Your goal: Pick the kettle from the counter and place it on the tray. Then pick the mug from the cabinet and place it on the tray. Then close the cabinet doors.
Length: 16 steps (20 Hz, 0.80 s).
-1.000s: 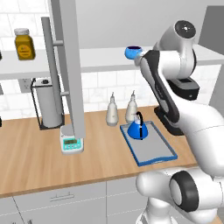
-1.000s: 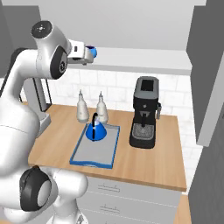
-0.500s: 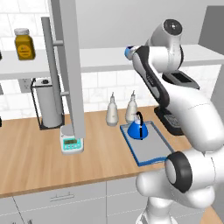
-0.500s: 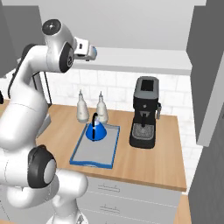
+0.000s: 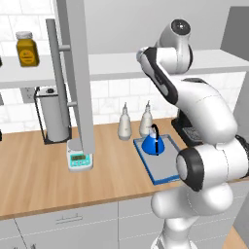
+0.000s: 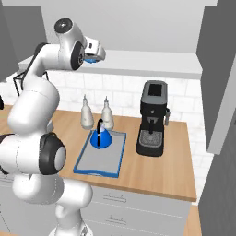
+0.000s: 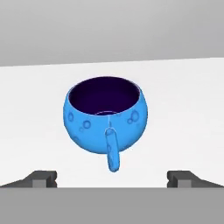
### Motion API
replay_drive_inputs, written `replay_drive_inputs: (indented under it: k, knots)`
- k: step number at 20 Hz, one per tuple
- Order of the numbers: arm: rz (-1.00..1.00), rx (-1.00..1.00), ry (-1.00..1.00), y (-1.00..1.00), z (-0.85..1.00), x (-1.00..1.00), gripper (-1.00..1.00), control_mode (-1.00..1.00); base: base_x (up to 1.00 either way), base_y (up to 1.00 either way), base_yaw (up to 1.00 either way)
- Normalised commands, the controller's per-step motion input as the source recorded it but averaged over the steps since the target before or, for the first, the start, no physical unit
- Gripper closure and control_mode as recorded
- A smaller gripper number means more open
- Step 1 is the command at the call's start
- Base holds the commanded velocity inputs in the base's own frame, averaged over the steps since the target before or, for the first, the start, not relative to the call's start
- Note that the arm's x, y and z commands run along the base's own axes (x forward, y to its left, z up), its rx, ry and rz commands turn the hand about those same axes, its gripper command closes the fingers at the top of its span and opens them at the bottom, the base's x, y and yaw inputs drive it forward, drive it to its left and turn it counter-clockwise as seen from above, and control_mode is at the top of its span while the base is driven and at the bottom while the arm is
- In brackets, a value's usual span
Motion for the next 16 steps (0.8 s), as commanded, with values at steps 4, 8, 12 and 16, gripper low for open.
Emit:
replay_drive_inputs:
  k: [4,8,12,16]
  knots:
    - [0.0,0.0,0.0,0.0,-0.07,0.46,-1.0,-1.0,0.0,0.0,0.0]
    - [0.0,0.0,0.01,0.0,-0.07,0.44,-1.0,-1.0,0.0,0.0,0.0]
    - [0.0,0.0,0.0,0.0,-0.07,0.34,-1.0,-1.0,0.0,0.0,0.0]
    - [-0.01,0.0,0.0,0.0,-0.03,0.09,1.0,-1.0,0.0,0.0,0.0]
